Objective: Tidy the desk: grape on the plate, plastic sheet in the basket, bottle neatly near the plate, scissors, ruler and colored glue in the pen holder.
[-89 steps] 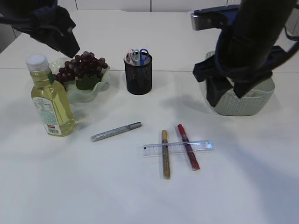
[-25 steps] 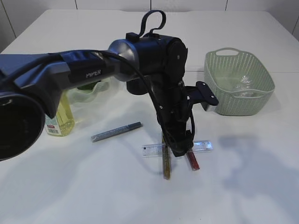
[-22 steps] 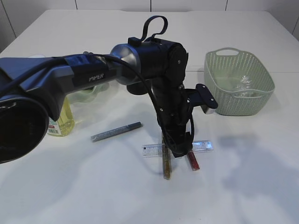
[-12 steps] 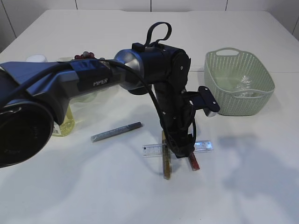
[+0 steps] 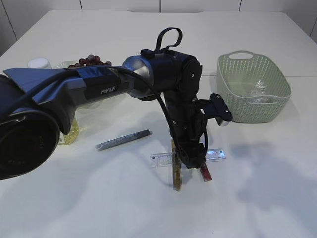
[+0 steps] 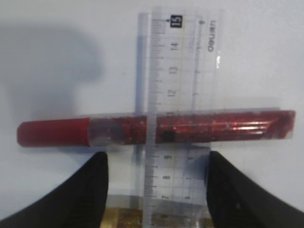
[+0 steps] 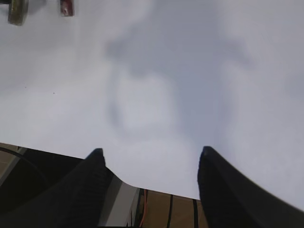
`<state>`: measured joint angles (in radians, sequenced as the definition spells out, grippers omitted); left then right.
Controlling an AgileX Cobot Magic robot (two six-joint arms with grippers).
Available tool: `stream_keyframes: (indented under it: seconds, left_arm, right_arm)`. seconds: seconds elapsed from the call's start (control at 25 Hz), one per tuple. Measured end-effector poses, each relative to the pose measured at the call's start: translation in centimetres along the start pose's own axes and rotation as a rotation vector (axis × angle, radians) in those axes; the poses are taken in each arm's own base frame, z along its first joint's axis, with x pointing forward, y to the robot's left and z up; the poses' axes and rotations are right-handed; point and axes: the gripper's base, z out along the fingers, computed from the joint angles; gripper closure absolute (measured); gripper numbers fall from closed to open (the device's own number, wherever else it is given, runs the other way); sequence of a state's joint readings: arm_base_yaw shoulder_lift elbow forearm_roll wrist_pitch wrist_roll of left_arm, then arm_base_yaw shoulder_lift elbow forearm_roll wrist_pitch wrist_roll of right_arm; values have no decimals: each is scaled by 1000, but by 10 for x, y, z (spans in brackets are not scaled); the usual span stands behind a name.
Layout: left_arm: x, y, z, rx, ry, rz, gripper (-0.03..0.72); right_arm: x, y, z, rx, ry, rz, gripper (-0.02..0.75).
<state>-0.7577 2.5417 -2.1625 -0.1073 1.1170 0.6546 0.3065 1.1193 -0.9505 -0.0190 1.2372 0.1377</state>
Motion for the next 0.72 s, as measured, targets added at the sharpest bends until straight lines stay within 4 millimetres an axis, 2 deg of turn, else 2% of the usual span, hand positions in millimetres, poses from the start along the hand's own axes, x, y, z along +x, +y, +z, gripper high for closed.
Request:
stream_keyframes:
  seconds: [0.12, 0.32, 0.72]
  left_arm:
    - [0, 0, 1, 0, 0, 0, 272]
    - [0, 0, 1, -1, 1, 1, 402]
    - [4, -3, 0, 30, 41, 1, 415]
  right_arm:
    - [0, 0, 0, 0, 0, 0, 260]
    - [0, 0, 0, 0, 0, 0, 260]
    - [0, 0, 0, 0, 0, 0, 260]
